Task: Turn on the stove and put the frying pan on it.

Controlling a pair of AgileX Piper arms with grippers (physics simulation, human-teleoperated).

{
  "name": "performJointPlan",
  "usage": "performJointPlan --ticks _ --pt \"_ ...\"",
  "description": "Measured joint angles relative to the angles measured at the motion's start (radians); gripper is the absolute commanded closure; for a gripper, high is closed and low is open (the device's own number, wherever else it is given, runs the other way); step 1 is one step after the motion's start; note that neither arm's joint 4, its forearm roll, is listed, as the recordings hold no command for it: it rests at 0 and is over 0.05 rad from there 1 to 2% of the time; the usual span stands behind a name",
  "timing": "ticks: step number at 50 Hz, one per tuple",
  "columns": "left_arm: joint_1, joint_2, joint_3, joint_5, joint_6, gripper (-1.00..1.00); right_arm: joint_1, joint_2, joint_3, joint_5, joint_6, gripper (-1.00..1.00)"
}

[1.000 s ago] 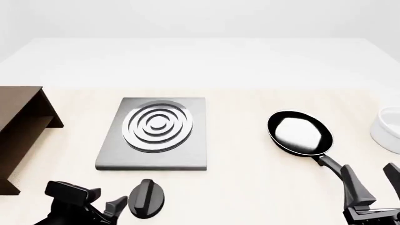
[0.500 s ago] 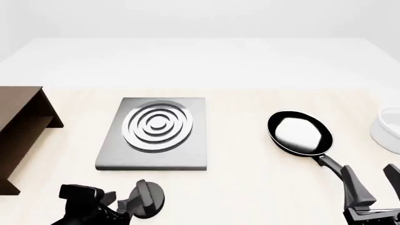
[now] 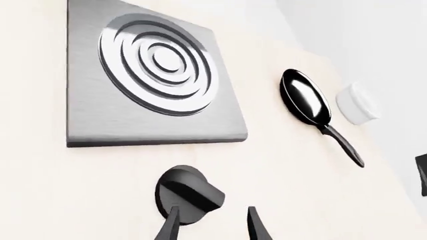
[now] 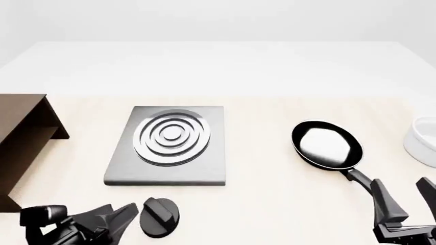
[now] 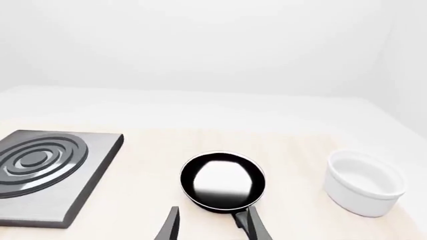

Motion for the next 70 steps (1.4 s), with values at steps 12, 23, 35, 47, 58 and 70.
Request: performJointPlan --ticks 12,23,35,47,58,70 --pt "0.337 -0.408 -0.113 0.255 0.382 -1.0 0.009 0.087 -0.294 0.226 -0.034 -1.0" --pt "0.543 -0.535 -0.038 0.192 0.57 -1.0 0.031 0.317 -0.762 0.467 -0.131 -1.0" --pt "0.613 -0.579 -0.011 0.166 0.64 -1.0 0.023 0.511 -0.916 0.518 -0.196 -1.0" --pt "0.634 -0.591 0.001 0.153 0.664 -1.0 0.011 0.64 -0.86 0.456 -0.255 -1.0" --pt "0.644 -0.595 0.001 0.155 0.672 -1.0 -0.007 0.725 -0.748 0.354 -0.282 -1.0" --pt "0.653 -0.597 0.003 0.156 0.675 -1.0 -0.03 0.749 -0.591 0.259 -0.276 -1.0"
